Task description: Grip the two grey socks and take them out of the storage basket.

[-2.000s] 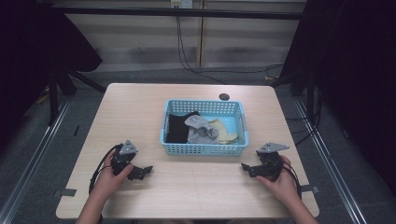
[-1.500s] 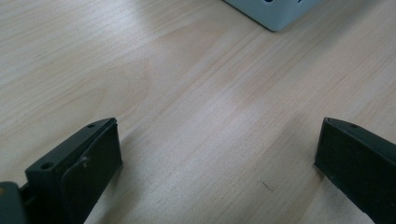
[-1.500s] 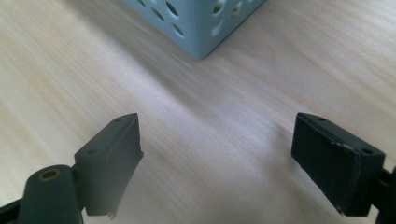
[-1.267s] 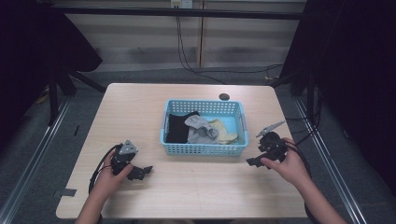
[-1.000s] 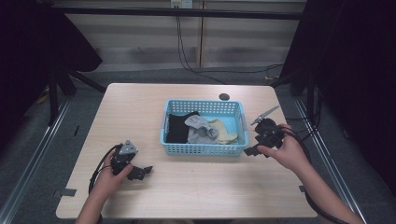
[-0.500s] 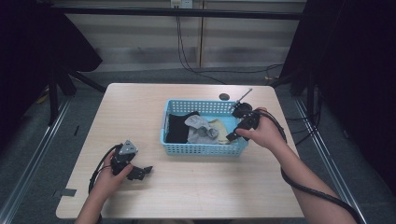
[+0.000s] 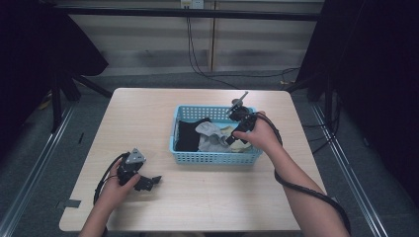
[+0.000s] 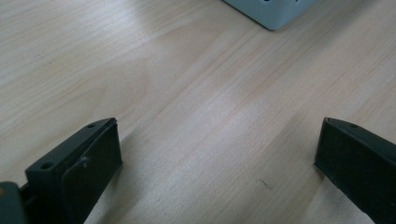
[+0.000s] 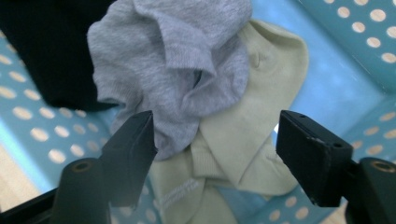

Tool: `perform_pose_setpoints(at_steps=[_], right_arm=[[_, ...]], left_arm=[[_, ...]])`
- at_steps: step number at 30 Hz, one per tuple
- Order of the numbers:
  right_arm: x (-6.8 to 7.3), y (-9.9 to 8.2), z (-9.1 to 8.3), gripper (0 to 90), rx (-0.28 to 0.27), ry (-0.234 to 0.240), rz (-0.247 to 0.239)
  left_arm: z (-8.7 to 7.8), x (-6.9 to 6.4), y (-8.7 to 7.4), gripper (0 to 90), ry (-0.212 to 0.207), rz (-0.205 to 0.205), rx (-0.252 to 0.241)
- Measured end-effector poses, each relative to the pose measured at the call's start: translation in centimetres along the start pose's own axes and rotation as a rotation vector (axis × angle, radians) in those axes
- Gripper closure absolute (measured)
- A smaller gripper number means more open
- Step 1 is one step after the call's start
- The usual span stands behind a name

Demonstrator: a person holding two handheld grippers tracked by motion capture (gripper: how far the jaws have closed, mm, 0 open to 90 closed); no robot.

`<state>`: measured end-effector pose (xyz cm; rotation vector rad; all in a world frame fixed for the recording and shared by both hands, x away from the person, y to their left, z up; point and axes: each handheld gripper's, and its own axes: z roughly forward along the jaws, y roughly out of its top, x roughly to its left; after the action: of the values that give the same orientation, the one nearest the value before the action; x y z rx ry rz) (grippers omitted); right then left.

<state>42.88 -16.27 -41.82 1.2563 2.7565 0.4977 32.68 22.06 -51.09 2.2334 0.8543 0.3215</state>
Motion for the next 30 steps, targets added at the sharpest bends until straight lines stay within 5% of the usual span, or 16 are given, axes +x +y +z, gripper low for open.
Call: perform_pose_setpoints(at_steps=[10,15,18,20,24,26,30], right_arm=[[0.5,1.5,1.9,36.6,0.022,0.010,-0.015],[0.6,2.3,2.3,42.2,-0.017,0.020,-0.010],[0.9,2.9,2.5,49.0,-0.022,0.026,-0.021],[1.1,3.2,2.9,66.3,0.005,0.020,-0.058],[1.2,3.3,2.9,84.0,0.038,0.035,-0.072],[1.4,3.5,2.6,85.5,0.069,0.026,-0.121],[1.4,3.6,1.7,85.7,0.065,0.018,-0.107]], left_arm=[[0.0,0.0,0.0,0.0,-0.003,-0.001,-0.002],[-0.1,-0.1,-0.1,0.0,-0.010,0.003,-0.003],[-0.1,-0.1,-0.1,0.0,-0.012,0.004,-0.003],[-0.1,-0.1,-0.1,0.0,-0.012,0.004,-0.003],[-0.1,-0.1,-0.1,0.0,-0.008,0.009,-0.002],[-0.1,-0.1,-0.2,0.0,-0.009,0.009,-0.001],[-0.1,-0.1,-0.2,0.0,-0.009,0.009,-0.001]])
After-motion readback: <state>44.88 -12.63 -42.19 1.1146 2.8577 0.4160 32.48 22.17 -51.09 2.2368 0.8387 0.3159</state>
